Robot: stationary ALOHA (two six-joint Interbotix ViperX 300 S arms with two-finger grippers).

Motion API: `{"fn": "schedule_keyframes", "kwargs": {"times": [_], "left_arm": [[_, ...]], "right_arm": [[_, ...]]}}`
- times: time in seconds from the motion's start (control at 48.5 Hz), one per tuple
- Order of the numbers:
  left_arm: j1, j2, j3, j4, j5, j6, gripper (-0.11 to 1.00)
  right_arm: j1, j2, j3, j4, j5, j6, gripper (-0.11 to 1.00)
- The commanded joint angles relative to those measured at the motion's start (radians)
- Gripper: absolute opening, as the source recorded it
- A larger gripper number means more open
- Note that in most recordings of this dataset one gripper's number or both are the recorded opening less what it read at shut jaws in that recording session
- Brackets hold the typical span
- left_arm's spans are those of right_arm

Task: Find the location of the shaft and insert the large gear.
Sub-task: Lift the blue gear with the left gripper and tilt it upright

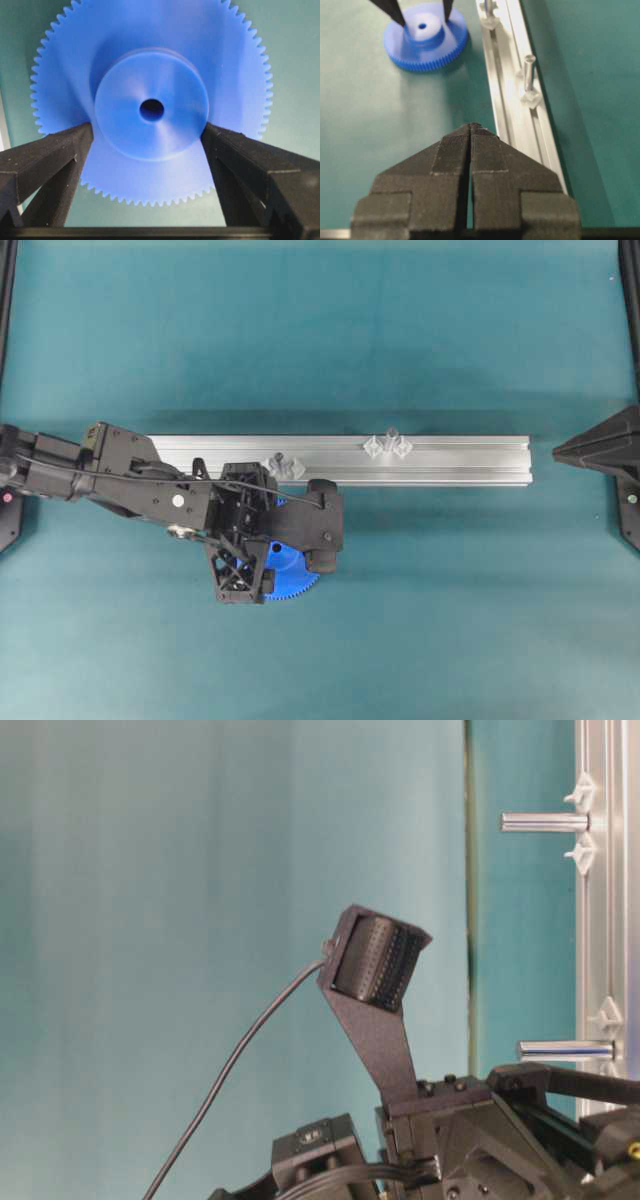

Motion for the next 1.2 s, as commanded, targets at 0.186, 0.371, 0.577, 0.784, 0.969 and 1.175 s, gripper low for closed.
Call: {"fn": "schedule_keyframes", "kwargs": {"times": [0.186, 0.371, 0.577, 0.784, 0.969, 1.175], "left_arm": [[-0.003, -0.011, -0.025, 0.003, -0.038, -0.011, 0.93], [-0.003, 0.0, -0.034, 0.003, -0.038, -0.011, 0.93], [-0.003, 0.006, -0.031, 0.003, -0.04, -0.012, 0.93], [-0.003, 0.012, -0.028, 0.003, -0.04, -0.014, 0.93], [-0.003, 0.012, -0.031, 0.002, -0.043, -0.014, 0.93], [-0.003, 0.015, -0.031, 0.002, -0.061, -0.025, 0.87]], "right_arm": [[-0.003, 0.008, -0.009, -0.002, -0.009, 0.011, -0.01], [-0.003, 0.006, -0.009, -0.002, -0.011, 0.012, -0.01], [-0.002, 0.006, -0.009, -0.002, -0.02, 0.011, -0.01], [-0.003, 0.006, -0.009, -0.002, -0.02, 0.012, -0.01], [-0.003, 0.006, -0.009, -0.002, -0.021, 0.011, -0.01], [-0.003, 0.008, -0.008, 0.0, -0.021, 0.012, -0.01]]}}
